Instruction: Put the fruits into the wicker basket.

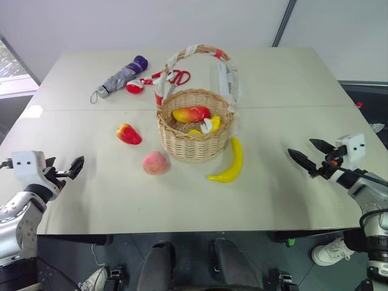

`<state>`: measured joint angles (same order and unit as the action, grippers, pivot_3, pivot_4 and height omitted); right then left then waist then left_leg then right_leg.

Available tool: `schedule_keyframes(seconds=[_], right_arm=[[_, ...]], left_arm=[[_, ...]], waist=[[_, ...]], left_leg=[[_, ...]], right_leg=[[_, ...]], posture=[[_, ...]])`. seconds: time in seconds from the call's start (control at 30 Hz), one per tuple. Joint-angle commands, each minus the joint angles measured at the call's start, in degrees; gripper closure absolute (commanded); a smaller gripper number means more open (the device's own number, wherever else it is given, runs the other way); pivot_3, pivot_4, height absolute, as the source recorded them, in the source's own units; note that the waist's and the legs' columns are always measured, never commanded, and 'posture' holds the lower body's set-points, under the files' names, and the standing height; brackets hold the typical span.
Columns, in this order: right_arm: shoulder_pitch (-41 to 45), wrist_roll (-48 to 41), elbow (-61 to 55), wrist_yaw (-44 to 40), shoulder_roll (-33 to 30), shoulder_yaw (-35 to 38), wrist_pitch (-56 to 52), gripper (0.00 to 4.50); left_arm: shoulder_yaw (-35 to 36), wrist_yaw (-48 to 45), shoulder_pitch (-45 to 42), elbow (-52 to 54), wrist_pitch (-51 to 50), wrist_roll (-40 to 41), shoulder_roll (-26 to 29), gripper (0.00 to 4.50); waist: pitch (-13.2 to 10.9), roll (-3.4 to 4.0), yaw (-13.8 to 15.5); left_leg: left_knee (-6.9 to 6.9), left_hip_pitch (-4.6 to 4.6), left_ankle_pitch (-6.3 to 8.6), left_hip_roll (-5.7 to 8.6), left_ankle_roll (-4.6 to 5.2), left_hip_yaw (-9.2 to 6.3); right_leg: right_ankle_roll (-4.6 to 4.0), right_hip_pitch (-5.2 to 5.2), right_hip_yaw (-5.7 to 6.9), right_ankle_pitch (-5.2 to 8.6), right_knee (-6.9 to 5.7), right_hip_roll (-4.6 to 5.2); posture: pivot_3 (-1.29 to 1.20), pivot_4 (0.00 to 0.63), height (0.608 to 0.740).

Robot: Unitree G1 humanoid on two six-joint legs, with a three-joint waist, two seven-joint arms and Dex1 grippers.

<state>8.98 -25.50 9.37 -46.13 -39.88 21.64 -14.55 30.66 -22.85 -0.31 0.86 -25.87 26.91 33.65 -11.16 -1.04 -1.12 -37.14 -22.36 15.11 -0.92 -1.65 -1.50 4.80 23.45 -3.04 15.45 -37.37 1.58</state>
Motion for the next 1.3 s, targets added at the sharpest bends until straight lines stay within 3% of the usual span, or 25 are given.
schedule_keyframes(seconds=[0.03,0.33,0.7,1.03,1.3], right_arm=[[0.9,-0.2,-0.7,-0.1,-0.7,0.8,0.7,0.03],[1.2,-0.8,-7.1,-1.8,-1.8,-1.4,-1.9,0.03],[3.3,-10.9,-32.0,-4.0,-4.0,-7.0,-16.0,0.03],[10.6,-16.4,-43.0,-2.9,-2.9,-14.3,-22.2,0.03],[11.3,-16.1,-44.4,-2.4,-1.7,-17.6,-21.5,0.03]], left_arm=[[2.2,0.5,-0.3,2.0,0.5,0.7,0.3,0.0],[-0.4,2.2,-3.9,4.4,-2.4,0.3,0.9,0.0],[-11.4,6.8,-16.7,10.5,-15.7,-0.9,0.1,0.0],[-20.9,14.7,-30.3,5.1,-29.9,-6.4,-3.7,0.0],[-24.8,14.7,-36.0,-3.4,-30.4,-10.6,-5.4,0.0]], waist=[[0.0,0.0,0.0],[0.0,0.0,0.1],[0.0,-0.02,0.1],[0.0,-0.04,0.1],[0.0,-0.04,0.3]], left_leg=[[0.0,0.0,0.0,0.0,0.0,0.0],[-0.01,0.0,0.0,0.01,0.0,0.0],[-0.03,-0.03,0.0,0.03,0.0,-0.07],[-0.05,-0.06,0.0,0.14,0.0,-0.12],[-0.06,-0.07,0.0,0.17,0.0,-0.15]], right_leg=[[0.0,0.0,0.0,0.0,0.0,0.0],[0.0,0.0,0.0,0.0,0.0,0.0],[0.02,-0.01,0.03,-0.01,-0.01,-0.03],[0.02,0.0,0.07,-0.01,0.0,-0.05],[0.02,0.0,0.09,-0.01,0.0,-0.04]], posture=[[0.0,0.15,0.74],[0.0,0.15,0.74],[0.0,0.15,0.74],[0.0,0.15,0.74],[0.0,0.15,0.74]])
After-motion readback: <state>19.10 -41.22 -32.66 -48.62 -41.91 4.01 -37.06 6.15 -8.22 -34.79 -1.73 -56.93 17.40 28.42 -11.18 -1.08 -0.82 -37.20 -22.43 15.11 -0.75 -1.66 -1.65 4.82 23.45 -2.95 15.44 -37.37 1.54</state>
